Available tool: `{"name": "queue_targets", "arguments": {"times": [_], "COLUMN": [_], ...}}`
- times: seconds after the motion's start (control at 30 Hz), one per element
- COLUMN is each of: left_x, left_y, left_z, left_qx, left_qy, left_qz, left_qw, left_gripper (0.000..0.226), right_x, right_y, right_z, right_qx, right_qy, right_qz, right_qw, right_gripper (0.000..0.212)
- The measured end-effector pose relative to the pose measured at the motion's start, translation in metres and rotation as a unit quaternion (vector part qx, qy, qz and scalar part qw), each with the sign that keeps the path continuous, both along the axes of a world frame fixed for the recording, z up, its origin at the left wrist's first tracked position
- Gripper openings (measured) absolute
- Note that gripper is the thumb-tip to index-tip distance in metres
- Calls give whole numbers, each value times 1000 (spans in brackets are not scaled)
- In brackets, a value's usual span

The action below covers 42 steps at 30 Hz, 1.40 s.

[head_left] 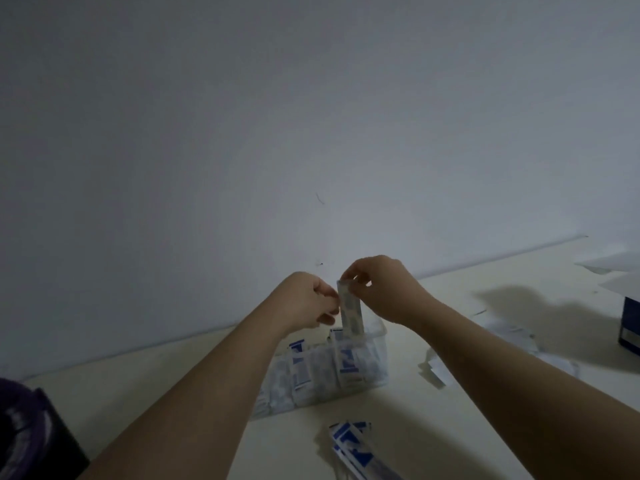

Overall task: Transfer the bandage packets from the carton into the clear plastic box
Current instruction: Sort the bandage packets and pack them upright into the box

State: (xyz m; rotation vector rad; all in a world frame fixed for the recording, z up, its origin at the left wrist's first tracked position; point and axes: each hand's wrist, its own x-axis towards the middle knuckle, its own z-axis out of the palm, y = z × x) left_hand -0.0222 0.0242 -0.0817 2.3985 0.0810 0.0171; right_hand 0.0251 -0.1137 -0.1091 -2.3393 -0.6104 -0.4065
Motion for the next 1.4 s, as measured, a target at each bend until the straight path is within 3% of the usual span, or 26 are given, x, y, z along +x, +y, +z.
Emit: {"name": "queue_targets", "arguments": {"times": [0.07,0.2,0.43,0.53,0.6,0.67,0.8,0.87,0.93,1.03,1.1,1.17,1.27,1.4], "left_x": [6,14,21,26,27,29,32,31,29,22,17,5,-23,-66], "left_y": [3,3,4,6,8,10,10,10,10,11,12,9,3,-12], "left_z": [-12,-23,-28,-30,-31,-32,-36,-35,-31,-22,-16,-12,-14,-35], "left_qx": [39,166,208,180,147,140,92,82,91,166,124,92,86,59], "left_qy": [68,112,145,150,166,171,185,193,192,134,89,3,-181,-225], "left_qz": [-11,-63,-75,-69,-72,-68,-54,-52,-64,-76,-55,-25,6,-40], "left_qw": [997,978,964,970,972,973,977,976,975,974,987,995,980,972], "left_gripper": [17,26,31,35,32,31,16,18,22,27,27,29,22,18], "right_x": [6,13,4,-5,-8,-8,-5,-5,-5,-8,-13,-22,-38,-49], "right_y": [1,9,20,26,30,31,32,33,28,6,-20,-53,-88,-106], "right_z": [1,3,6,11,12,10,10,12,17,31,37,32,11,-18], "right_qx": [-89,-206,-394,-426,-447,-480,-534,-534,-491,-300,-188,-211,-343,-408], "right_qy": [41,56,-59,-124,-128,-77,13,16,-5,-74,-81,-38,114,143], "right_qz": [4,5,-40,-46,-13,20,21,24,30,27,16,18,24,-21], "right_qw": [995,977,917,895,885,874,845,845,871,951,979,977,932,902], "right_gripper": [22,22,9,15,7,4,18,20,26,31,31,28,30,55]}}
